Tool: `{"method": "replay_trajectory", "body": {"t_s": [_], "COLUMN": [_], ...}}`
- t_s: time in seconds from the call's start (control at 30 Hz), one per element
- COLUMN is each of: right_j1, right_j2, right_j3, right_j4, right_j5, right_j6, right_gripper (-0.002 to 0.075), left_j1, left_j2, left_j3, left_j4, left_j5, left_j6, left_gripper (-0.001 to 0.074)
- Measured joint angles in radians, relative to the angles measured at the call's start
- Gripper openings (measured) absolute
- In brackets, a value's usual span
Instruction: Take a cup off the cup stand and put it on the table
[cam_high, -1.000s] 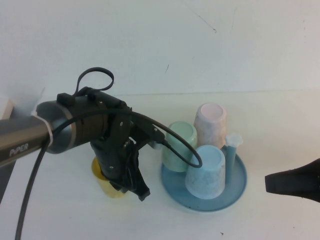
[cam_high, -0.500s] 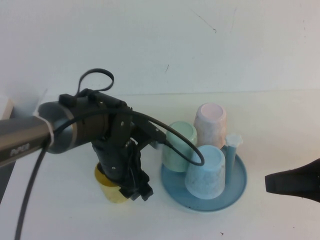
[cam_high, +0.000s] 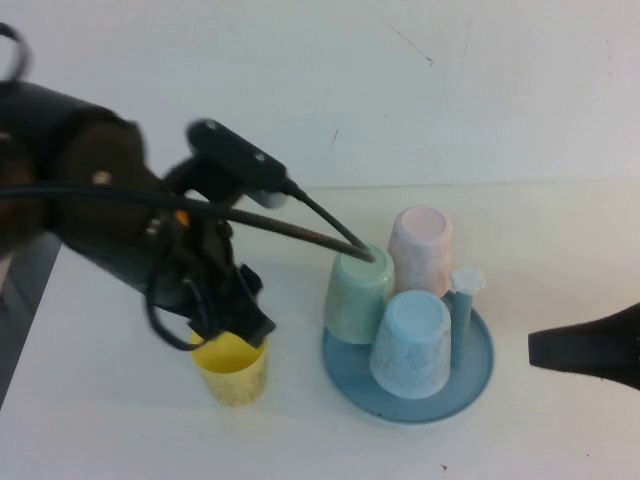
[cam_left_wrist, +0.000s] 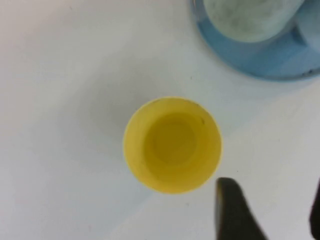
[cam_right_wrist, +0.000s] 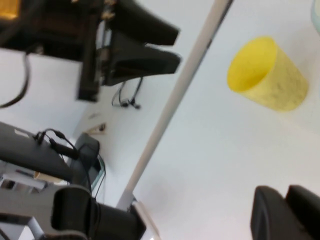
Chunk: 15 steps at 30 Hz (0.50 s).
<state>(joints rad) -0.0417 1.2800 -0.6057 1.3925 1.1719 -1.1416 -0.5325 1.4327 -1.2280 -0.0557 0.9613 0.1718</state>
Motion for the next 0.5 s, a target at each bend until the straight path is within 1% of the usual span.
{"method": "replay_trajectory", "body": {"t_s": [0.1, 0.13, 0.17, 0.23, 0.3, 0.37, 0.5], "right_j1": [0.0, 0.0, 0.0, 0.0, 0.0, 0.0, 0.0], "right_j2": [-0.034, -0.057, -0.077, -0.148, -0.208, -0.294, -0.467], "right_j3": [0.0, 0.0, 0.0, 0.0, 0.0, 0.0, 0.0], "right_j4": [0.045, 0.053, 0.058, 0.062, 0.06, 0.041, -0.054], "right_j5": [0.0, 0.0, 0.0, 0.0, 0.0, -0.028, -0.166], "right_j6": [-0.024, -0.034, -0.046, -0.059, -0.063, -0.063, -0.021], "right_gripper": [0.0057, 0.0057, 0.0057, 0.0057, 0.0057, 0.0057, 0.0057], "left_j1": [0.0, 0.0, 0.0, 0.0, 0.0, 0.0, 0.0], "left_j2": [-0.113, -0.164, -0.208, -0.293, -0.38, -0.465, -0.659], "left_j3": [0.0, 0.0, 0.004, 0.027, 0.072, 0.133, 0.294], "left_j4": [-0.003, -0.005, -0.009, -0.02, -0.034, -0.047, -0.084], "left_j5": [0.012, 0.009, 0.0, -0.039, -0.08, -0.117, -0.179], "left_j6": [-0.005, -0.007, -0.009, -0.015, -0.022, -0.022, -0.024], "left_gripper": [0.022, 0.015, 0.0099, 0.0046, 0.0019, 0.0009, 0.0003]}}
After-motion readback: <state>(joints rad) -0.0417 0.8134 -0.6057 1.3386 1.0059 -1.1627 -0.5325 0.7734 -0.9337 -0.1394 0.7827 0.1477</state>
